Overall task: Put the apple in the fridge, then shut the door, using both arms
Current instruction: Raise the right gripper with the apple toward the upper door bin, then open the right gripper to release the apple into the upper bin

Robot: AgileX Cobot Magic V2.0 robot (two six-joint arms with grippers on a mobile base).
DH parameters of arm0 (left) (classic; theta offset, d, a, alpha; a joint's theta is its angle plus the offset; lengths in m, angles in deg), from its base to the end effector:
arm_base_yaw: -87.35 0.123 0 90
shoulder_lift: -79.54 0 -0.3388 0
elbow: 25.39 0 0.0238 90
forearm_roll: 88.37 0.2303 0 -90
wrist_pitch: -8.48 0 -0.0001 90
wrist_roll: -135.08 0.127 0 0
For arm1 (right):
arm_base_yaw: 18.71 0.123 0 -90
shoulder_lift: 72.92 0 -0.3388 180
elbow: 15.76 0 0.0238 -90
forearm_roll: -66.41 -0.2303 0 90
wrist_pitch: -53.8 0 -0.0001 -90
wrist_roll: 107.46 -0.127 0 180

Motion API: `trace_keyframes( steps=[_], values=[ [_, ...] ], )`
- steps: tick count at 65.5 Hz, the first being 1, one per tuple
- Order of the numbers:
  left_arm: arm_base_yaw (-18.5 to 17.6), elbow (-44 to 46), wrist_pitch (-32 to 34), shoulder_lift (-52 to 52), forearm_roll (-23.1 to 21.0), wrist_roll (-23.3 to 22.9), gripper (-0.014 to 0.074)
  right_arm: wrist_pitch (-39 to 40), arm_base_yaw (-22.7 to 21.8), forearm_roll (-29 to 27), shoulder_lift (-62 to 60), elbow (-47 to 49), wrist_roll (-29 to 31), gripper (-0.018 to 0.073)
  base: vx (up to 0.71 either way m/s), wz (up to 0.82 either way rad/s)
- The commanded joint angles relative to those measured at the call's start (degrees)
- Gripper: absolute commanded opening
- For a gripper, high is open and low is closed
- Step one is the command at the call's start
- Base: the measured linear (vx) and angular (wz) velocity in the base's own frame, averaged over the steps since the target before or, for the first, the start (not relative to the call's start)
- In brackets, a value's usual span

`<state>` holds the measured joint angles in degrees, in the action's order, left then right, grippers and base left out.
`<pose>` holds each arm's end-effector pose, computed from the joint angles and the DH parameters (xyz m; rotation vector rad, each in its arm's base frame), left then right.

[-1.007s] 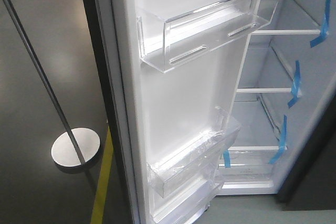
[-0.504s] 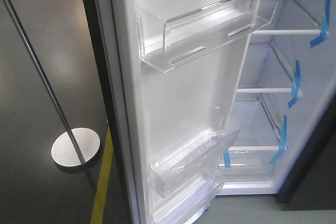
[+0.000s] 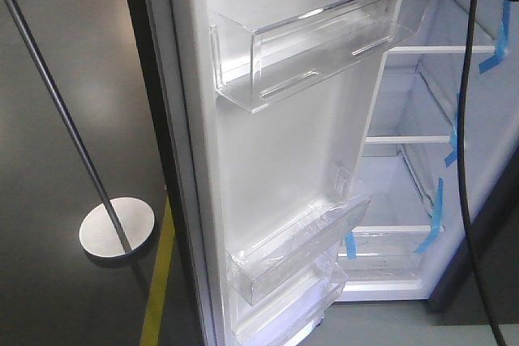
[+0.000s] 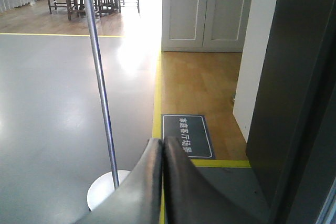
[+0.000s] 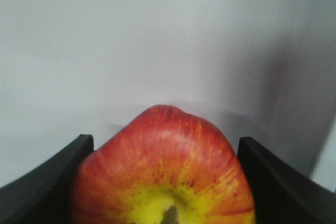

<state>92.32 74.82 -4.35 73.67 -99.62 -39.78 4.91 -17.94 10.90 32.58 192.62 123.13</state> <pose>0.0168 -0.0041 0.1805 -0.1294 1.7100 -0.0484 0.4021 0.0843 0.4898 -0.5655 1.7952 0.5680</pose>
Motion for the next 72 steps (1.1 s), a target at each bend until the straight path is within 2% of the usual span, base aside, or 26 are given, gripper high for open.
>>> trace_keyframes(
  steps=[1,7,14,29,33,41,46,51,54,57,62,72],
  values=[
    [-0.4,1.0,4.1,0.8,-0.5,-0.5,-0.0006,2.8,-0.2,-3.2,-2.4,2.0,0.7,0.0447,0.0,0.0],
    [-0.4,1.0,4.1,0.8,-0.5,-0.5,-0.0006,2.8,-0.2,-3.3,-2.4,2.0,0.7,0.0554,0.0,0.0],
    [-0.4,1.0,4.1,0.8,-0.5,-0.5,-0.0006,2.8,-0.2,-3.3,-2.6,2.0,0.6,0.0617,0.0,0.0],
    [-0.4,1.0,4.1,0.8,-0.5,-0.5,-0.0006,2.8,-0.2,-3.3,-3.8,2.4,0.0,0.0582,0.0,0.0],
    [-0.4,1.0,4.1,0.8,-0.5,-0.4,-0.0006,3.0,-0.2,-3.6,-5.2,2.4,-0.1,0.0549,0.0,0.0],
    [-0.4,1.0,4.1,0.8,-0.5,-0.4,-0.0006,2.9,-0.2,-3.7,-9.3,2.4,-0.2,0.0426,0.0,0.0],
    [-0.4,1.0,4.1,0.8,-0.5,-0.4,-0.0006,2.2,-0.2,-3.4,-12.6,2.4,-0.9,0.0309,0.0,0.0],
    [-0.4,1.0,4.1,0.8,-0.5,-0.4,-0.0006,0.3,-0.2,-2.4,-15.5,2.4,-1.5,0.0168,0.0,0.0],
    [-0.4,1.0,4.1,0.8,-0.5,-0.4,-0.0006,-2.0,-0.2,-1.6,-17.3,2.4,-2.4,0.0048,0.0,0.0],
    [-0.4,1.0,4.1,0.8,-0.5,-0.4,-0.0006,-4.2,-0.2,-0.7,-19.0,2.4,-3.2,-0.0019,0.0,0.0],
    [-0.4,1.0,4.1,0.8,-0.5,-0.4,-0.0006,-7.6,-0.2,1.4,-21.7,2.2,-5.0,-0.0011,0.0,0.0],
    [-0.4,1.0,4.6,0.8,-0.6,-0.5,-0.0006,-9.0,-0.2,7.5,-25.6,2.2,-10.0,-0.0005,0.0,0.0]
  ],
)
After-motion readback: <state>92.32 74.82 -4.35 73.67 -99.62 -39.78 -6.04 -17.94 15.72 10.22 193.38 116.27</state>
